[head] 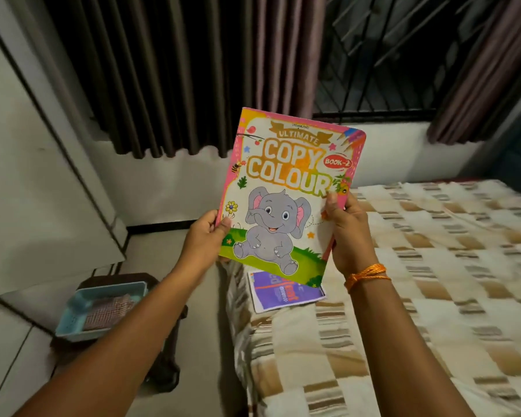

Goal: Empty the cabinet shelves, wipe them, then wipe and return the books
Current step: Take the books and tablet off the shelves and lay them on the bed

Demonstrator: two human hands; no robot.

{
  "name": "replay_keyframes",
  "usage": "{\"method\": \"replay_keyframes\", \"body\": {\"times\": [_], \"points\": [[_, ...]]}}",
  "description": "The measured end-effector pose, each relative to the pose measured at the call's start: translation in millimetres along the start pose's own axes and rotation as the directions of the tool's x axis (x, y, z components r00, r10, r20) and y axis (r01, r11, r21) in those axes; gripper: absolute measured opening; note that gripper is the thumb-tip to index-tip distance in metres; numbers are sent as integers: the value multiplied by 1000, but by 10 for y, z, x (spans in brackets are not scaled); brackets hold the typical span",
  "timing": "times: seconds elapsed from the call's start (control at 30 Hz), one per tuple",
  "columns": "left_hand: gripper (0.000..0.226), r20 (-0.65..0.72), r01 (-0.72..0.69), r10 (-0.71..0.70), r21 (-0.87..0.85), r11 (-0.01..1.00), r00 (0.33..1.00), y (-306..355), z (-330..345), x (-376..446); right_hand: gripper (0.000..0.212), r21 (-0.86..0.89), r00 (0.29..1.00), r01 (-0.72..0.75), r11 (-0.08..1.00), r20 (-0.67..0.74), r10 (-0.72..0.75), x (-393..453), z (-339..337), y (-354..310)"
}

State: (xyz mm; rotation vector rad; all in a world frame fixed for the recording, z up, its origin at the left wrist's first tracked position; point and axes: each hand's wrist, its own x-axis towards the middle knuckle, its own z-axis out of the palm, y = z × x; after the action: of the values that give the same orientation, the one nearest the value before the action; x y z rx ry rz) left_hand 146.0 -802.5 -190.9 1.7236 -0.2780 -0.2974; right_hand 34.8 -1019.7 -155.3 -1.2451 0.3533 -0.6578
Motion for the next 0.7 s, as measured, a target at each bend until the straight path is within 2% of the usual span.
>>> {"method": "replay_keyframes", "body": {"times": [0.13, 0.37, 0.57, 0.7], "points": [[12, 135, 24, -25, 15, 1000, 991, -76, 449, 382, 14, -4, 989, -37, 999, -142, 37, 142, -411, 84], [14, 317, 31, -84, 167, 985, 945, -304, 1234, 1126, 37, -14, 940, -165, 986, -306, 153, 450, -1011, 413], [9, 454, -19, -99, 249, 968, 885, -659, 1826, 1700, 31, -79, 847, -284, 956, -488, 212, 657, -1432, 841], [13, 559, -41, -145, 306, 951, 817, -946, 2208, 2043, 29, -77, 786, -364, 928, -560, 262, 779, -1731, 1207]]}}
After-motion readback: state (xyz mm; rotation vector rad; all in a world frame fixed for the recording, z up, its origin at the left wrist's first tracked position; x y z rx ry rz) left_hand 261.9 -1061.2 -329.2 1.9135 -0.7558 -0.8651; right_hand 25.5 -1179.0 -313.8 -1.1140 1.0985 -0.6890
